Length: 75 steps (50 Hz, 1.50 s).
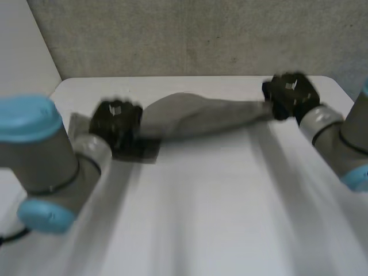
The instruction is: Fold the towel.
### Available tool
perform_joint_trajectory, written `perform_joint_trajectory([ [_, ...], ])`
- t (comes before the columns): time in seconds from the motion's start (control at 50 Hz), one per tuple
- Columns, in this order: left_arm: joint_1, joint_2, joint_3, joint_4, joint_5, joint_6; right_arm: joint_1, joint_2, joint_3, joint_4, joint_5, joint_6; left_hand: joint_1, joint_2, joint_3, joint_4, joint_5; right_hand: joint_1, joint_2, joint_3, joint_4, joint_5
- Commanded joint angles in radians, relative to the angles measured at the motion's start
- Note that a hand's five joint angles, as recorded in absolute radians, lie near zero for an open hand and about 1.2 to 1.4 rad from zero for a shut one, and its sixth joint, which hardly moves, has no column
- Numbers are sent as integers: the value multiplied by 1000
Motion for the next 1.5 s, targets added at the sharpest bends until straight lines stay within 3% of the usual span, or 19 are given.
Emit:
perform_joint_trajectory([
  [0.02,-23,4,-208,13,29,-1,-14,-4,163,45,-16,-124,-45,-104,-148,-113,-263,80,88,63,57,68],
  [0.1,-42,18,-235,22,32,-1,-22,-37,236,73,-1,-197,-60,-118,-162,-127,-277,80,88,63,57,68],
  [0.34,-52,37,-241,140,21,7,-86,-116,327,64,-5,-196,-690,-749,-792,-758,-908,80,88,63,57,68],
  [0.58,-25,27,-276,180,17,22,-174,-96,313,59,-4,-65,-776,-835,-878,-844,-993,80,88,63,57,68],
  [0.82,136,41,-284,168,67,211,-189,-82,309,58,-15,-42,-920,-979,-1022,-987,-1137,80,88,63,57,68],
  [0.86,164,35,-265,156,92,225,-189,-79,309,58,-12,-42,-920,-979,-1022,-987,-1137,80,88,63,57,68],
  [0.9,195,15,-197,105,170,231,-191,-71,307,56,-15,-44,-917,-976,-1019,-985,-1134,80,88,63,57,68],
  [1.0,204,-70,-40,-20,247,234,-191,-54,299,59,-15,-44,-917,-976,-1019,-985,-1134,80,88,63,57,68],
  [1.2,225,-253,308,-327,250,240,-191,-53,304,59,-16,-44,-902,-961,-1004,-970,-1120,80,88,63,57,68],
  [1.5,224,-336,394,-380,201,317,-189,-51,310,55,-16,-44,-785,-844,-887,-853,-1003,80,88,63,57,68],
])
